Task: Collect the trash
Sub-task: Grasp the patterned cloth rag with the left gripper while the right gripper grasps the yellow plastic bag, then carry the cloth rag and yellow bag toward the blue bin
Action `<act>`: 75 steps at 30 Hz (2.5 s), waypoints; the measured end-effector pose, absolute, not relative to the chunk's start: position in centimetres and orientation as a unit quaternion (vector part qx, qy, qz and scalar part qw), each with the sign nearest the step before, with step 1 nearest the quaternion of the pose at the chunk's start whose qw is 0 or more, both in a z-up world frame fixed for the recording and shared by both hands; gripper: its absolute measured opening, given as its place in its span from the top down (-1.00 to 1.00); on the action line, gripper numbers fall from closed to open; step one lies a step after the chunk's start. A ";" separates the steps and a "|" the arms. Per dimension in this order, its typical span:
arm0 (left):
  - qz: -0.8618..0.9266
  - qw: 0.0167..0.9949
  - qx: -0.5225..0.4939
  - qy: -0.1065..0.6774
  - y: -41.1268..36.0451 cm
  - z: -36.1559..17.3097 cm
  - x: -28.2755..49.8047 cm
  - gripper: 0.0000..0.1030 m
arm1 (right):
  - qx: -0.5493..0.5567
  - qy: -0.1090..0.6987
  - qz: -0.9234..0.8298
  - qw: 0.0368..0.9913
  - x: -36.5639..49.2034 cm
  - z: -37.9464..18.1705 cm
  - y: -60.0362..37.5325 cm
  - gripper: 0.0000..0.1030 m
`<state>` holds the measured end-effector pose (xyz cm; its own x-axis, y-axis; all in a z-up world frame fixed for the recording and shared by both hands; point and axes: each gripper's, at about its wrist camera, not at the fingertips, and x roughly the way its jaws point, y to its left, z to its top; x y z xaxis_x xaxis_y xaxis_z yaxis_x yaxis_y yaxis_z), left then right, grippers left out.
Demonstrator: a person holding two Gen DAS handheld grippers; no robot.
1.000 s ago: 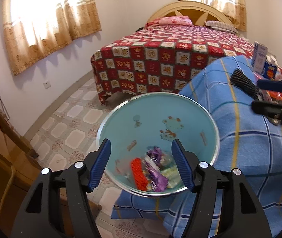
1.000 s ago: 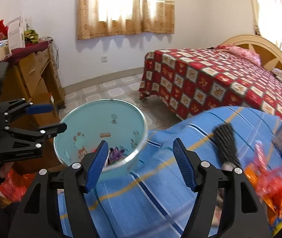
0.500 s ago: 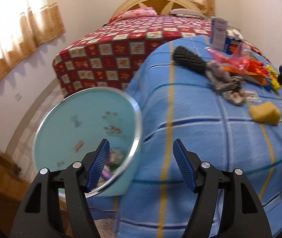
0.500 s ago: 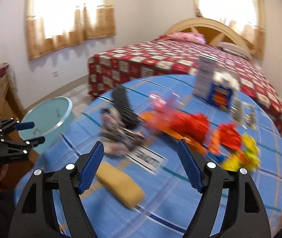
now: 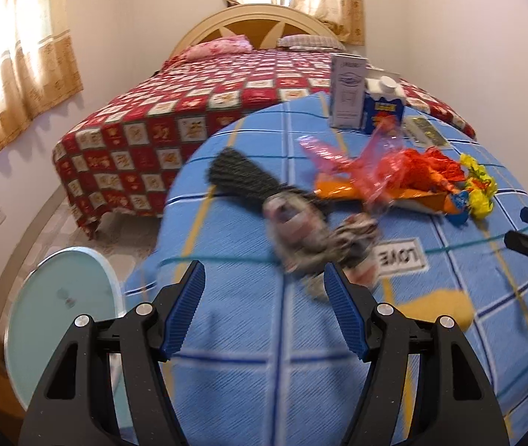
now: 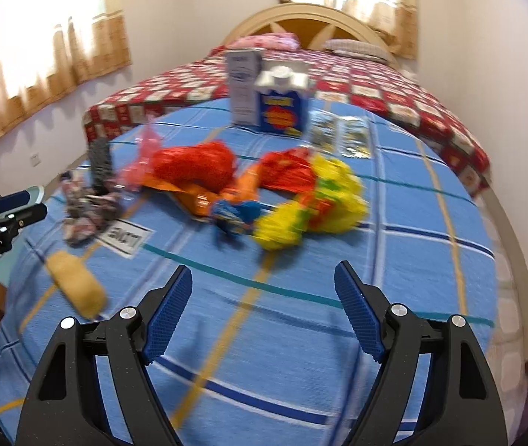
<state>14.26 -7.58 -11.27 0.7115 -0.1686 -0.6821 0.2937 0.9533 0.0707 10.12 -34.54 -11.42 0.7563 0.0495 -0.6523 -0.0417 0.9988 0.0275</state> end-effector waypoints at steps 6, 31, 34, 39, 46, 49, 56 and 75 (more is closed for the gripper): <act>-0.148 0.904 0.081 0.393 -9.8 -13.4 16.3 0.05 | 0.026 0.352 -0.008 0.935 10.0 -11.7 -37.5 -0.54; -0.113 0.924 0.099 0.351 -4.0 -10.1 12.6 0.65 | 0.064 0.403 0.014 0.913 18.9 -11.2 -40.3 0.18; -0.112 0.926 0.094 0.348 -3.4 -9.8 12.3 0.65 | 0.069 0.396 0.027 0.915 18.1 -10.9 -40.0 0.38; -0.118 0.933 0.087 0.328 -3.2 -8.3 11.4 0.65 | 0.078 0.374 0.028 0.924 16.2 -10.1 -39.9 0.42; -0.107 0.937 0.087 0.321 -2.4 -7.4 10.7 0.65 | 0.085 0.331 0.038 0.939 13.9 -7.7 -38.8 0.42; -0.094 0.938 0.088 0.323 -1.4 -7.5 10.5 0.65 | 0.080 0.315 0.050 0.945 13.3 -6.5 -37.5 0.42; -0.072 0.938 0.094 0.325 0.7 -7.4 10.0 0.65 | 0.066 0.289 0.093 0.951 12.6 -4.4 -33.4 0.42; -0.010 0.936 0.086 0.342 6.5 -8.3 9.7 0.65 | 0.017 0.290 0.180 0.940 15.4 -4.7 -22.7 0.42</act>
